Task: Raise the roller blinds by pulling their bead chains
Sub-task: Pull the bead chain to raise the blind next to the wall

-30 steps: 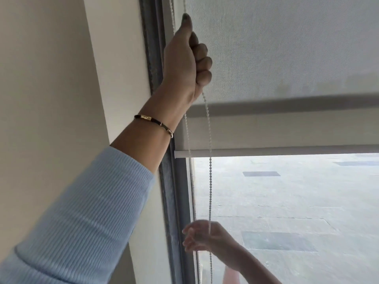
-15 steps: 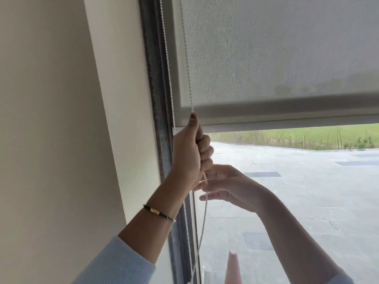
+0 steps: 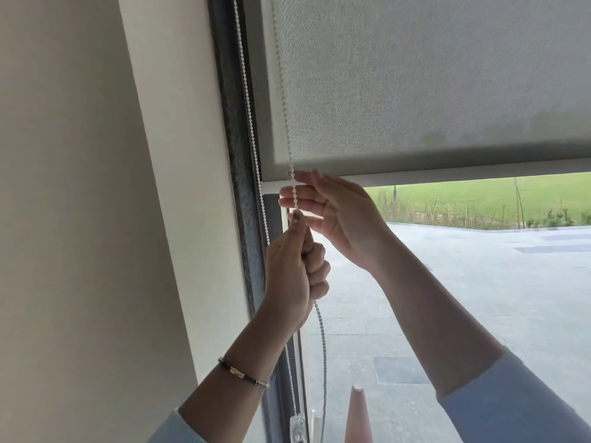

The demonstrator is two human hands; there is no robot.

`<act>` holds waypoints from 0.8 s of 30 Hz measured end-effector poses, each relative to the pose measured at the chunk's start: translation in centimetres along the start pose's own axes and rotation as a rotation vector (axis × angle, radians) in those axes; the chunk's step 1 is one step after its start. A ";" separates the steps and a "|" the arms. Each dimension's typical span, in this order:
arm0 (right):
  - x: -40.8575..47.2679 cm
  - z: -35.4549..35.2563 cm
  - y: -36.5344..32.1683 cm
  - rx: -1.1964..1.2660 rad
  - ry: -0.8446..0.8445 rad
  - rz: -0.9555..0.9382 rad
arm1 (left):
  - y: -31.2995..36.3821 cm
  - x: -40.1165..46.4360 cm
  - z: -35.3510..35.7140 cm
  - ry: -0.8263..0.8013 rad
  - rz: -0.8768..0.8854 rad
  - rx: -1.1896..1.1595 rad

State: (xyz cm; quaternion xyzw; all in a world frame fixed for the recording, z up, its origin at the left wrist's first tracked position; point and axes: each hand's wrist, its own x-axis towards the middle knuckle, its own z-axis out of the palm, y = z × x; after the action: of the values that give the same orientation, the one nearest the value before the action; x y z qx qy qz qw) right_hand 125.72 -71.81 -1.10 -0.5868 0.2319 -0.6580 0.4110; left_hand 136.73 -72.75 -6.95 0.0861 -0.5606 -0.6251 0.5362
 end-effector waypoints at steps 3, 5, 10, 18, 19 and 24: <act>1.5 2.3 -2.0 0.102 -0.031 -0.038 | 0.0 -0.1 0.0 -0.006 0.001 -0.004; 2.1 3.6 -2.9 0.137 -0.040 -0.053 | 0.0 -0.3 0.0 -0.011 0.004 0.006; 2.5 5.3 -2.8 0.135 0.049 -0.091 | -0.4 -0.9 0.4 0.015 0.006 0.025; 1.7 5.8 -2.9 0.136 0.128 -0.140 | -0.7 -1.3 0.8 0.030 0.009 0.028; 1.5 5.8 -2.9 0.136 0.128 -0.136 | -0.8 -1.4 0.8 0.028 0.002 0.024; 1.1 5.4 -2.5 0.154 0.117 -0.125 | -1.3 -1.4 0.6 0.026 -0.007 0.033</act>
State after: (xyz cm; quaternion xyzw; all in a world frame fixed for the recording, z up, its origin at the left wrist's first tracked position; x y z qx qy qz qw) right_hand 130.24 -70.38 2.63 -0.5273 0.1674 -0.7313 0.3989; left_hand 136.12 -71.53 -8.48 0.1053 -0.5634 -0.6166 0.5397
